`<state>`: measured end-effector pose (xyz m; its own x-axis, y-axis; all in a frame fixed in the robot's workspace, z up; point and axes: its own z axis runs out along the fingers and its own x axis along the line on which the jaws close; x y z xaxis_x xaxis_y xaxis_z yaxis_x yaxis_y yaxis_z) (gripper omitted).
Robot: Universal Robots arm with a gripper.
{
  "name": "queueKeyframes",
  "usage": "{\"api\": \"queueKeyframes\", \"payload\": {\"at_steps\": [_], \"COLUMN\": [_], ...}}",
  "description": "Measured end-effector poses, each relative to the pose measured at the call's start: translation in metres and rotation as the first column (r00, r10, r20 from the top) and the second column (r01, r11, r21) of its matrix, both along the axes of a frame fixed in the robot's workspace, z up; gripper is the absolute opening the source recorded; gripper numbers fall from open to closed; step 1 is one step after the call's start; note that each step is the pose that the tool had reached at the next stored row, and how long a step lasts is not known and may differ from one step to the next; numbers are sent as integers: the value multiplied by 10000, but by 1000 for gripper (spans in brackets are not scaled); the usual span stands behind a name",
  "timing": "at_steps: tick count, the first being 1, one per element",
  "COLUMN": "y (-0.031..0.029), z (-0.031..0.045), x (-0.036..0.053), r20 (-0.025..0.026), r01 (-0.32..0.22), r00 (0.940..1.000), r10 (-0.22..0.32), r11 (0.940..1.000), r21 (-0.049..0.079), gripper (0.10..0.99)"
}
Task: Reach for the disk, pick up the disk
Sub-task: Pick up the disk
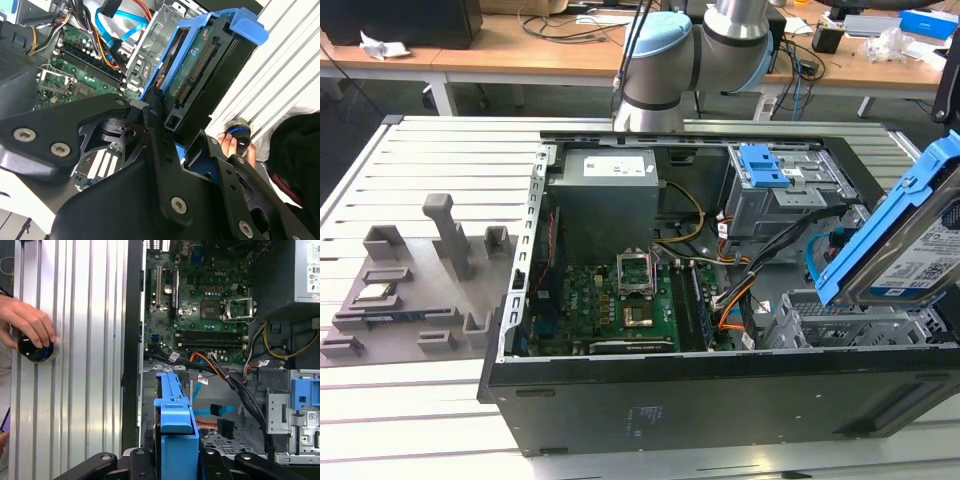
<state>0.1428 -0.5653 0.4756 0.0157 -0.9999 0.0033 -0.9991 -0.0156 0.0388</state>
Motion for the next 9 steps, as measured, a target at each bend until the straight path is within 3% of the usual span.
{"api": "queueKeyframes", "payload": {"at_steps": [9], "y": [-16], "z": [-131], "x": [0], "r20": [-1], "r01": [0], "r00": [10000], "r10": [0], "r11": [10000], "r21": [0], "gripper": [365]}}
